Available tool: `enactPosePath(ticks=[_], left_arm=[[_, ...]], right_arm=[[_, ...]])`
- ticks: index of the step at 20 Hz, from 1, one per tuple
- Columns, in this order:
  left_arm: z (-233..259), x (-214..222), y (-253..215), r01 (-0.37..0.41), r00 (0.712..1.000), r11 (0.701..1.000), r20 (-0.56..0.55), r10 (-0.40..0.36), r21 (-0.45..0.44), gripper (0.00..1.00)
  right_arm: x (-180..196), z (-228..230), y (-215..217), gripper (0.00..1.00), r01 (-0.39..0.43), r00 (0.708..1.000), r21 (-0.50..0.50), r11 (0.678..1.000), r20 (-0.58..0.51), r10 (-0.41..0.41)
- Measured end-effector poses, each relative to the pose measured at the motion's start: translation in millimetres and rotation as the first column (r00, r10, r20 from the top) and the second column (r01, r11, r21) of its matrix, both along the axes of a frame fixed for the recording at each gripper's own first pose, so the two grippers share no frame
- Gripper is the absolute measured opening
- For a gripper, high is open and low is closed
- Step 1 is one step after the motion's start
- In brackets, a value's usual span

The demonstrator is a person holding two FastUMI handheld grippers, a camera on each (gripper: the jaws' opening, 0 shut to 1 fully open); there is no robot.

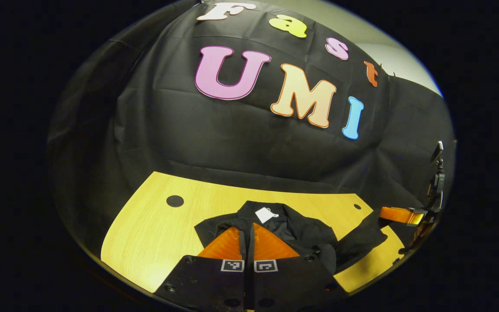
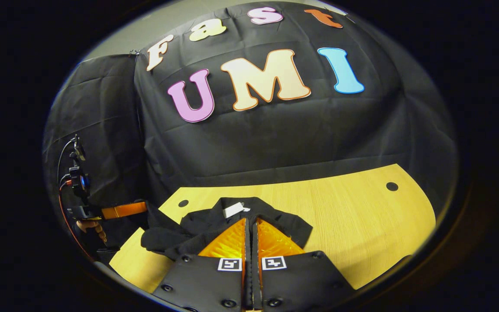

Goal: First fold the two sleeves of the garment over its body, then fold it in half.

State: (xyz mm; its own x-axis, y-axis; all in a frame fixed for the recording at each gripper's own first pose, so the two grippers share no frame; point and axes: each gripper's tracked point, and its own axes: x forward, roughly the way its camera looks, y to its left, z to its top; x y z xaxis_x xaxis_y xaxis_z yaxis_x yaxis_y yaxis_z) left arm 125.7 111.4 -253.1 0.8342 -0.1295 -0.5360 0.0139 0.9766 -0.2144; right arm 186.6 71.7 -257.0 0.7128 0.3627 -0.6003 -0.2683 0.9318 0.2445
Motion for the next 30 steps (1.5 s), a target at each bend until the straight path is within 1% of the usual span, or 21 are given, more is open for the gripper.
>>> enactPosePath(ticks=[5,8,10,12,13,14,15,16,17,18,19,20,21,23,24,25,26,27,28,29,30], left_arm=[[-21,19,13,0.018,1.000,1.000,-0.019,-0.018,0.008,0.00],[-35,26,25,0.019,0.999,0.999,-0.030,-0.017,0.039,0.00],[-42,36,35,0.012,1.000,0.996,-0.026,-0.010,0.089,0.00],[-39,45,49,-0.032,0.999,0.984,0.001,0.033,0.176,0.00],[-28,51,60,-0.086,0.996,0.967,0.034,0.080,0.241,0.03],[-15,59,72,-0.142,0.989,0.941,0.083,0.122,0.307,0.31],[1,67,77,-0.157,0.983,0.935,0.138,0.118,0.318,0.59],[12,65,67,-0.162,0.977,0.939,0.185,0.109,0.303,0.88],[30,64,59,-0.161,0.971,0.945,0.218,0.100,0.283,0.93],[42,60,57,-0.159,0.967,0.949,0.237,0.095,0.270,0.93],[49,55,55,-0.161,0.965,0.949,0.245,0.094,0.270,0.94],[58,49,54,-0.168,0.962,0.947,0.257,0.096,0.275,0.94],[68,42,53,-0.179,0.957,0.944,0.273,0.101,0.279,0.94],[95,24,49,-0.200,0.942,0.937,0.320,0.104,0.285,0.93],[105,14,46,-0.209,0.935,0.932,0.340,0.102,0.296,0.93],[116,3,43,-0.219,0.928,0.927,0.360,0.100,0.305,0.93],[127,-9,38,-0.227,0.921,0.924,0.377,0.100,0.309,0.93],[137,-20,32,-0.230,0.915,0.923,0.390,0.098,0.308,0.93],[145,-32,26,-0.237,0.912,0.922,0.398,0.102,0.307,0.93],[152,-44,20,-0.241,0.908,0.920,0.407,0.101,0.309,0.92],[160,-55,15,-0.246,0.902,0.918,0.420,0.100,0.311,0.93]], right_arm=[[27,-14,0,0.02,0.042,0.999,-0.029,0.999,-0.014,-0.043],[44,-26,-14,0.02,0.101,0.994,-0.070,0.992,-0.028,-0.103],[53,-33,-26,0.03,0.159,0.986,-0.104,0.982,-0.033,-0.164],[57,-35,-44,0.02,0.239,0.970,-0.174,0.955,0.002,-0.242],[59,-29,-52,0.32,0.269,0.963,-0.195,0.943,0.045,-0.265],[62,-20,-51,0.61,0.286,0.958,-0.203,0.936,0.083,-0.275],[63,-9,-48,0.91,0.291,0.955,-0.198,0.936,0.122,-0.271],[59,5,-46,0.97,0.292,0.952,-0.197,0.936,0.154,-0.265],[56,14,-45,0.98,0.289,0.950,-0.201,0.936,0.182,-0.255],[53,21,-45,0.98,0.288,0.946,-0.205,0.935,0.210,-0.246],[47,30,-44,0.93,0.286,0.943,-0.201,0.937,0.235,-0.238],[40,38,-44,0.98,0.286,0.937,-0.191,0.939,0.262,-0.232],[33,48,-44,0.98,0.285,0.930,-0.177,0.942,0.287,-0.228],[14,67,-43,0.98,0.276,0.918,-0.141,0.951,0.332,-0.217],[4,74,-44,0.93,0.269,0.911,-0.127,0.955,0.354,-0.209],[-7,81,-46,0.98,0.261,0.908,-0.119,0.958,0.367,-0.202],[-20,86,-49,0.94,0.256,0.902,-0.111,0.960,0.384,-0.196],[-32,93,-51,0.98,0.245,0.898,-0.098,0.965,0.399,-0.187],[-44,98,-52,0.98,0.232,0.894,-0.087,0.969,0.413,-0.177],[-57,103,-54,0.94,0.223,0.891,-0.078,0.972,0.420,-0.171],[-71,109,-58,0.97,0.216,0.887,-0.068,0.974,0.431,-0.167]])
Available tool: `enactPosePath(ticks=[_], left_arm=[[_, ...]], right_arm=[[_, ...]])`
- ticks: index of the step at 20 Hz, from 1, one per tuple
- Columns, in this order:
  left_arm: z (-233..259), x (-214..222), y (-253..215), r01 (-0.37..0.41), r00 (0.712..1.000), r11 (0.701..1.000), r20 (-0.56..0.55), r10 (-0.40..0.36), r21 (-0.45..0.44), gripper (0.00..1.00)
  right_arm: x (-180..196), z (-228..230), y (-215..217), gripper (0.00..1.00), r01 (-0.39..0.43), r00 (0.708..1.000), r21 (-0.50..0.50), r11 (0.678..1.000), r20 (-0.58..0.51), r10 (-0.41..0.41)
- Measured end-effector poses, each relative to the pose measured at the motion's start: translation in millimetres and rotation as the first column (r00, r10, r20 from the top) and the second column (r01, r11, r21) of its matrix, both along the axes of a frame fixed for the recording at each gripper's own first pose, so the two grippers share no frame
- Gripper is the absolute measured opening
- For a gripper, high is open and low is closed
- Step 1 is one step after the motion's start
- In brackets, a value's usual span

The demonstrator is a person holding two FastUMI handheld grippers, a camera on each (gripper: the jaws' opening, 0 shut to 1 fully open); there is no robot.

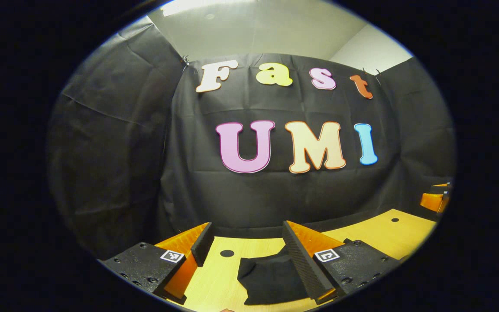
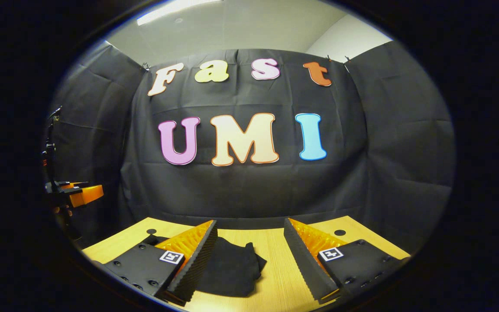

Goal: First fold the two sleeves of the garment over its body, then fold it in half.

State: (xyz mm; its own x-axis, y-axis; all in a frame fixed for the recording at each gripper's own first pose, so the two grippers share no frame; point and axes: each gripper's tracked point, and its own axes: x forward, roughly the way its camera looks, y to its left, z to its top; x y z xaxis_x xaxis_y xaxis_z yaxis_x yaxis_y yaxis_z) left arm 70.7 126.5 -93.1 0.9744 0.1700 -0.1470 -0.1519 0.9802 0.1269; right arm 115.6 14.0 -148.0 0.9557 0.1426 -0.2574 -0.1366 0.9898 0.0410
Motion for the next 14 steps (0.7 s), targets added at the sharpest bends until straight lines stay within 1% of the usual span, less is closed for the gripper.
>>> enactPosePath(ticks=[1,2,3,5,6,7,8,10,11,12,13,14], left_arm=[[8,-11,-6,-0.002,1.000,1.000,0.008,0.002,0.005,0.93],[13,-23,-11,-0.002,1.000,1.000,0.013,0.002,0.009,0.93],[19,-34,-17,-0.002,1.000,1.000,0.021,0.002,0.009,0.93],[31,-53,-27,-0.005,0.999,1.000,0.035,0.004,0.004,0.93],[36,-63,-31,-0.007,0.999,1.000,0.041,0.007,0.001,0.92],[41,-71,-35,-0.008,0.999,1.000,0.051,0.008,-0.001,0.93],[46,-80,-39,-0.010,0.998,1.000,0.057,0.010,-0.002,0.93],[55,-95,-48,-0.005,0.998,1.000,0.068,0.005,-0.006,0.93],[60,-102,-51,-0.003,0.997,1.000,0.075,0.004,-0.008,0.93],[64,-108,-54,0.000,0.997,1.000,0.082,0.001,-0.010,0.93],[68,-113,-57,0.004,0.997,1.000,0.083,-0.003,-0.010,0.92],[69,-118,-59,0.003,0.997,1.000,0.081,-0.003,-0.006,0.93]], right_arm=[[-11,7,-4,0.97,-0.004,1.000,0.008,1.000,0.018,0.004],[-24,14,-6,0.94,-0.010,1.000,0.015,1.000,0.029,0.010],[-34,21,-10,0.94,-0.013,0.999,0.019,1.000,0.044,0.012],[-56,32,-18,1.00,-0.017,0.998,0.032,0.999,0.064,0.015],[-67,36,-20,0.97,-0.019,0.997,0.039,0.999,0.072,0.016],[-76,41,-23,1.00,-0.020,0.997,0.044,0.999,0.079,0.017],[-86,43,-27,0.99,-0.019,0.997,0.048,0.999,0.082,0.015],[-107,49,-33,0.94,-0.019,0.996,0.056,0.998,0.087,0.014],[-115,52,-36,0.94,-0.019,0.996,0.059,0.998,0.089,0.013],[-124,53,-39,0.94,-0.016,0.996,0.060,0.998,0.091,0.011],[-131,54,-42,0.97,-0.017,0.996,0.063,0.998,0.090,0.011],[-140,55,-42,0.97,-0.021,0.996,0.066,0.998,0.087,0.015]])
